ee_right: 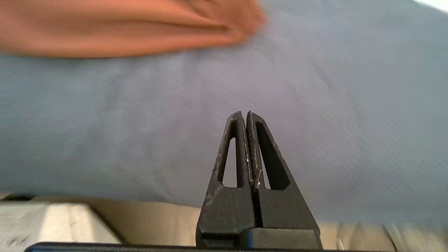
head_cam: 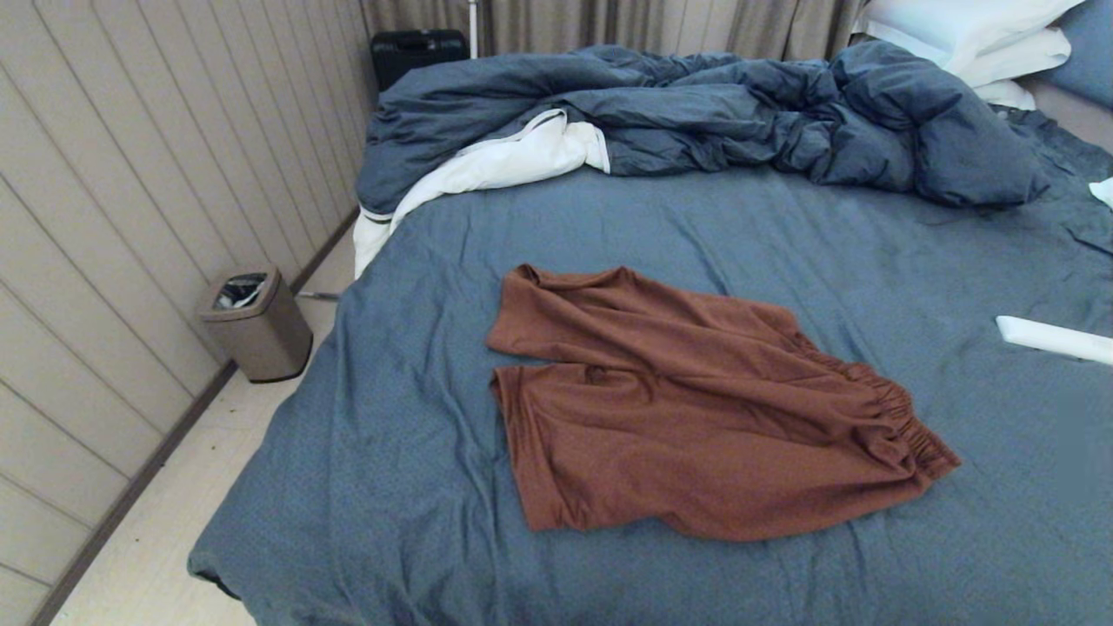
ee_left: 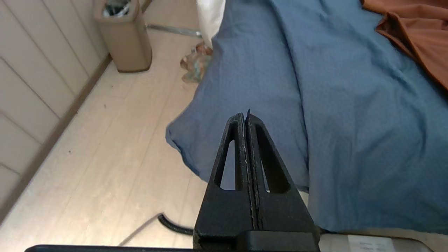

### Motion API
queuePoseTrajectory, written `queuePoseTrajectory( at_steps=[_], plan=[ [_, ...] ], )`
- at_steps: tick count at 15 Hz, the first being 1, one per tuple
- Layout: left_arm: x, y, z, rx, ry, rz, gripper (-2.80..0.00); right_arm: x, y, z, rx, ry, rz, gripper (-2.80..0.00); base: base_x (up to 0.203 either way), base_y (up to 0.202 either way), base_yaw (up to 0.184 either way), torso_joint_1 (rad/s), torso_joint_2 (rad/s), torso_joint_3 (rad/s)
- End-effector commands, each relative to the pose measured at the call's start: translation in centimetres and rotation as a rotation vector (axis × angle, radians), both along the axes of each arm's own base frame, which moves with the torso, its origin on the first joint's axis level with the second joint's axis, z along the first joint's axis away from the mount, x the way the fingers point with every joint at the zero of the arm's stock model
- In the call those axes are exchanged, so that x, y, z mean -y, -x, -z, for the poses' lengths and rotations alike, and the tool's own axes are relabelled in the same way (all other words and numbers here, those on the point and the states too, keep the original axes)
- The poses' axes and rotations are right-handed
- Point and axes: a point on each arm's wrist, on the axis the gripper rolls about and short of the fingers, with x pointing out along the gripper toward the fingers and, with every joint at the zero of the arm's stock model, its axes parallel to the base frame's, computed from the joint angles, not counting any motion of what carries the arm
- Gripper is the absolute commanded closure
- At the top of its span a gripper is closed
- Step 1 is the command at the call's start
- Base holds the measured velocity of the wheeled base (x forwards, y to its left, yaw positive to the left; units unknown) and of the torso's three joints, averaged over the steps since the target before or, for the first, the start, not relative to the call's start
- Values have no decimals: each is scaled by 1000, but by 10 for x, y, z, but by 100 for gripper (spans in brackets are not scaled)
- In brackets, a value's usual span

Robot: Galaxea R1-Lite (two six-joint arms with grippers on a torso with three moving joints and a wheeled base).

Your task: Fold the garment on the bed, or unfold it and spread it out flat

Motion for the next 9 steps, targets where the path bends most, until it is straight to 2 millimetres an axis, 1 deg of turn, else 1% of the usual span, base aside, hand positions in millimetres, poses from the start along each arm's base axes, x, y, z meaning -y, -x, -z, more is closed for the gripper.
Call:
queuePoseTrajectory(
  at_steps=[1,2,4,9],
  plan=[
    [0,-1,0,12,-14,-4,0,-2,7,6,64,-2,-114,0,0,0,0,0,0,0],
    [0,-2,-1,28,-14,-7,0,-2,5,13,50,-23,-119,0,0,0,0,0,0,0],
    [0,-2,-1,30,-16,-4,0,-2,3,12,83,-57,-117,0,0,0,0,0,0,0],
    [0,-1,1,12,39,-14,0,-2,3,12,92,-74,-105,0,0,0,0,0,0,0]
  ],
)
